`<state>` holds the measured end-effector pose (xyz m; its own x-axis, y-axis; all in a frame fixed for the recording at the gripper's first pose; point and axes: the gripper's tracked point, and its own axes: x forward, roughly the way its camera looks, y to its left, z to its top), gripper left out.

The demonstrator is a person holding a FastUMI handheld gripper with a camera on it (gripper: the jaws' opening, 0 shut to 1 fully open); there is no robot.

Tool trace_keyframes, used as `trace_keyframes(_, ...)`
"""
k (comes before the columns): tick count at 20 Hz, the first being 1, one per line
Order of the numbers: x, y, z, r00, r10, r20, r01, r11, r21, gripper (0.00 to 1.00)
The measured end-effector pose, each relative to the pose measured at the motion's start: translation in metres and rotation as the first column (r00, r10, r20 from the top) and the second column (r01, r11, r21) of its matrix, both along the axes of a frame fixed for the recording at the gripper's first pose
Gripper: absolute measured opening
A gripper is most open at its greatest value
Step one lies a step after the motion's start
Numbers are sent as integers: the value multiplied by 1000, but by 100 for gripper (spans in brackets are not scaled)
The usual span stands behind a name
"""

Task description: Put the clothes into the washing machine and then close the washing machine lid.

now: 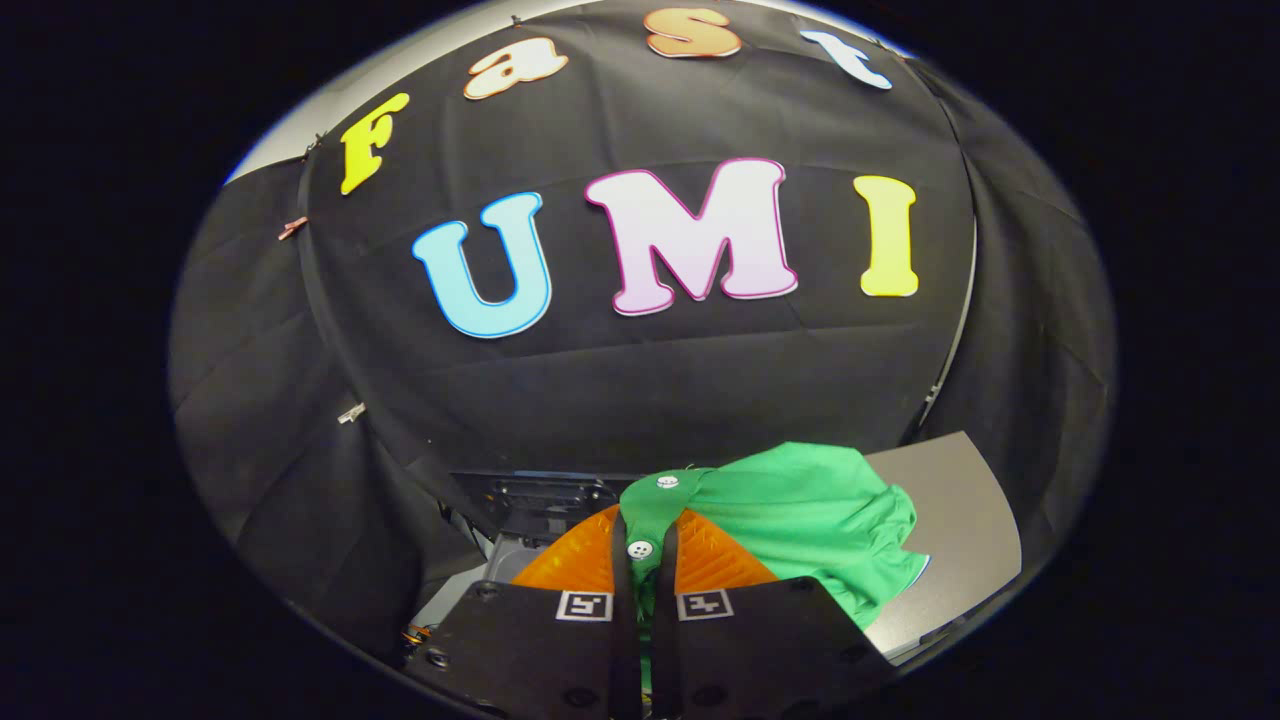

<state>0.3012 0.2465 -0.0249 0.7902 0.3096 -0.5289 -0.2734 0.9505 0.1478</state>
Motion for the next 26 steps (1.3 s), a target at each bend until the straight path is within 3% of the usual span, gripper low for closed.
trace_keyframes(7,-21,90,9,996,92,-1,-92,993,76,9)
trace_keyframes(14,-31,166,-39,986,160,-38,-157,986,59,9)
trace_keyframes(19,-30,185,-89,979,181,-90,-176,982,63,9)
trace_keyframes(26,-21,179,-185,976,159,-146,-168,984,-52,9)
